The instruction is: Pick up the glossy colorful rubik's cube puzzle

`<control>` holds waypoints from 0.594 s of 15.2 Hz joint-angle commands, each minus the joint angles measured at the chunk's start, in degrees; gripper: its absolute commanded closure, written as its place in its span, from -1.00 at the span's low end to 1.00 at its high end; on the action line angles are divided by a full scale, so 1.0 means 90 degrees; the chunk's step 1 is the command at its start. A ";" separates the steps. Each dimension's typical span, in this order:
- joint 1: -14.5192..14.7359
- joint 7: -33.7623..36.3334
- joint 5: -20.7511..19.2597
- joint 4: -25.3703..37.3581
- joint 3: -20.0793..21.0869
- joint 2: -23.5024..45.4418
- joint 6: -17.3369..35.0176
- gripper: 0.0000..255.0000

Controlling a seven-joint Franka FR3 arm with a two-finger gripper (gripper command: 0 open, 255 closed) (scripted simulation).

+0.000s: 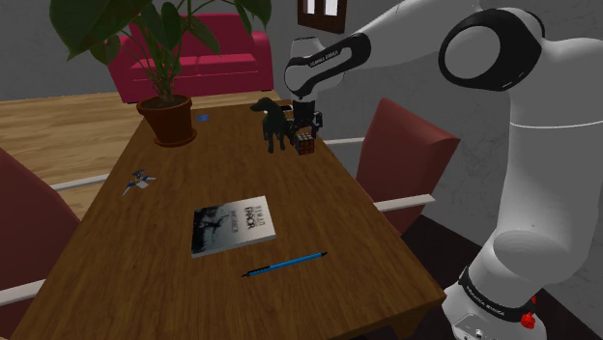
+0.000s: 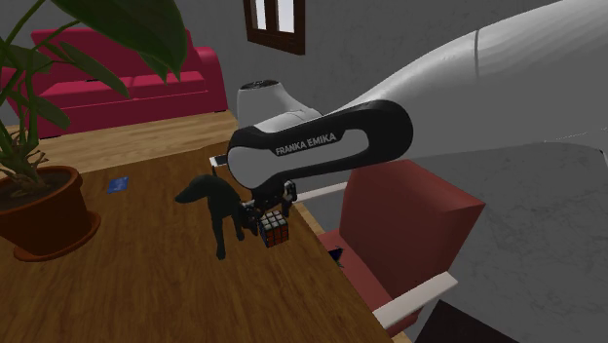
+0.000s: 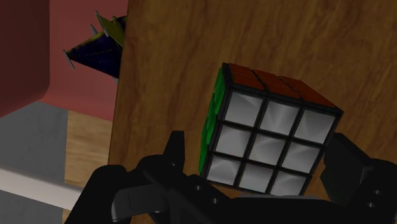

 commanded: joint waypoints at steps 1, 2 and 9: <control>-0.0003 -0.0003 0.0000 -0.0037 -0.0002 0.0006 0.0046 -1.00; 0.0000 0.0001 0.0000 -0.0032 0.0000 0.0009 0.0043 1.00; 0.0000 0.0001 0.0000 -0.0037 0.0000 0.0003 0.0043 1.00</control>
